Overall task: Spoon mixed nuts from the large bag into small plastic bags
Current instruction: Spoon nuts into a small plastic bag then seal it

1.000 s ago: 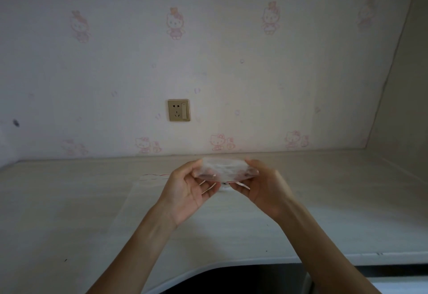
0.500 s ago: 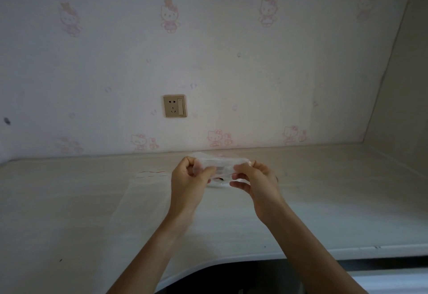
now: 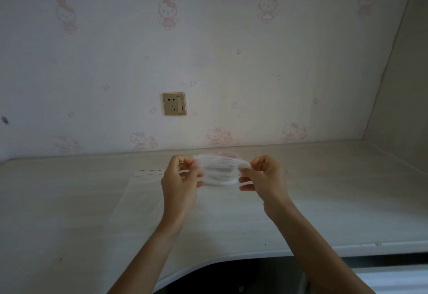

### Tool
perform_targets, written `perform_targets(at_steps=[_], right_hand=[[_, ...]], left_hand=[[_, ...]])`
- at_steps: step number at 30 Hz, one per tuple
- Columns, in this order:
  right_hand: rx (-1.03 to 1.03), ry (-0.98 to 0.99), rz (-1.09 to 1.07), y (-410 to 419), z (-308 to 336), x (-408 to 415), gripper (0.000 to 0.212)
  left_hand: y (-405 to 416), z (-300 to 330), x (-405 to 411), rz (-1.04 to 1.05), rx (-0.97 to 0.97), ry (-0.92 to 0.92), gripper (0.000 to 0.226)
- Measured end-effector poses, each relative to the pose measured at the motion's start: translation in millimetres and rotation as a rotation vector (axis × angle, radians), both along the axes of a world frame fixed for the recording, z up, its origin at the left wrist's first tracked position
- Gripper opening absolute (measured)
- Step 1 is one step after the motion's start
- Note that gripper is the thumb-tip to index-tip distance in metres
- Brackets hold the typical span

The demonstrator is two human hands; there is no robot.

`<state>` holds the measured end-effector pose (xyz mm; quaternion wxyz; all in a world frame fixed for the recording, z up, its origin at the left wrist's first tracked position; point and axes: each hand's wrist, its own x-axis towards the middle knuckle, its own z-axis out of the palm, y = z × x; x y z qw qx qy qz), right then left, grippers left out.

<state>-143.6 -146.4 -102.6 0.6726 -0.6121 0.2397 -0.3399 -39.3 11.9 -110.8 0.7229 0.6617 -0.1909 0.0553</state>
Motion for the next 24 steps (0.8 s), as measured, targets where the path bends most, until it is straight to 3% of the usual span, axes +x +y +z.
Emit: perform_targets(at_steps=[5, 9, 12, 17, 21, 24], right_hand=[[0.286, -0.043, 0.136, -3.9, -6.1, -3.6, 0.025], [0.528, -0.161, 0.262, -8.2, -8.4, -5.1, 0.014], [0.669, -0.283, 0.324, -10.3, -6.8, -4.1, 0.033], [0.704, -0.346, 0.455, -6.9, -7.8, -1.0, 0.024], [0.601, -0.299, 0.519, -5.7, -8.3, 0.5, 0.005], [0.549, -0.284, 0.544, -6.8, -8.4, 1.2, 0.01]], left_hand=[[1.6, 3.2, 2.7, -0.279, -0.28, 0.478, 0.01], [5.0, 5.8, 6.1, -0.487, -0.435, 0.679, 0.008], [4.7, 1.2, 6.0, -0.567, -0.501, 0.722, 0.014], [4.7, 1.7, 0.8, -0.606, -0.447, 0.712, 0.037], [2.1, 9.8, -3.0, -0.558, -0.341, 0.707, 0.019], [5.0, 16.0, -5.9, -0.586, -0.352, 0.79, 0.006]])
